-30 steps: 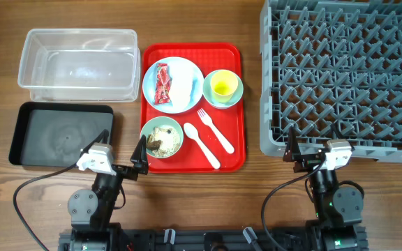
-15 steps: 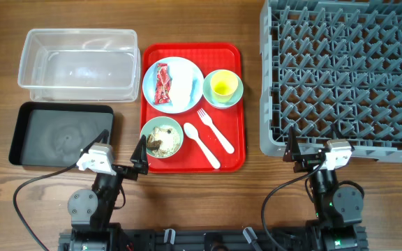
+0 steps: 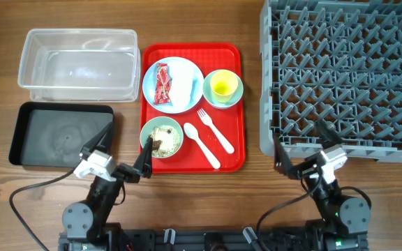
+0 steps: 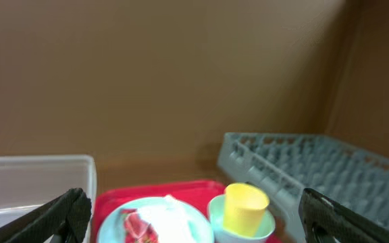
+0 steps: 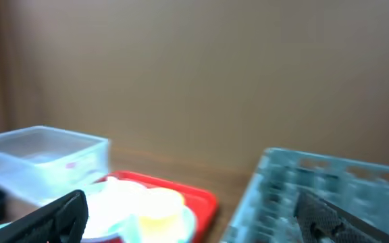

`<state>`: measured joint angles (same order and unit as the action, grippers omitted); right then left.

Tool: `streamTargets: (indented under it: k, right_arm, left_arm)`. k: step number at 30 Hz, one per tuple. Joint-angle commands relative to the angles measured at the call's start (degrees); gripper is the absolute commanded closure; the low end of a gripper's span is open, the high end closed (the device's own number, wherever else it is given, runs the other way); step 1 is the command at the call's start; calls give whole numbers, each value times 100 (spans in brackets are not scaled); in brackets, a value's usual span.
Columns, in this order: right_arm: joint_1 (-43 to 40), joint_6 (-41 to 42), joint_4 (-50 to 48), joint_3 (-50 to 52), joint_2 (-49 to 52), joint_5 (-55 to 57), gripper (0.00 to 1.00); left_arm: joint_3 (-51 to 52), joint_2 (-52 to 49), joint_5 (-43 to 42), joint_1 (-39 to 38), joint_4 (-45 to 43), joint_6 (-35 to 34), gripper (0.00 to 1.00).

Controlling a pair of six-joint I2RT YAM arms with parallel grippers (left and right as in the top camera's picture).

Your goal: Sort waste into correct bins and load items into the dishwasher rack

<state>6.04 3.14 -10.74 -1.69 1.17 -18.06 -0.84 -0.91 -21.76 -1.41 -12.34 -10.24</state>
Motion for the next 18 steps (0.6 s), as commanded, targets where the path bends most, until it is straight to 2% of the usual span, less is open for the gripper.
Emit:
streamTargets:
  k: [1,5,9,14,18]
  right_arm:
    - [-24,501,605,-892,33,-717,0]
    - [-24,424,1871,-1998,481,-887,0]
    - [-24,417,3357,-3412,1504,-901,0]
    - [-24,407,4638,-5390,3126,-901,0]
    - [-24,11,5622,-6706,4170,-907,0]
  left_arm:
    - [-540,-127,-199,-20,188,-570,0]
    - [-1493,-804,-203,-20,1187,-570,0]
    - [-2942,-2144,-212,-20,2420,-568,0]
    - [-5659,-4430,-533,-26,4315,-562,0]
    - [-7648,-5941,-614,-26,5987,-413,0]
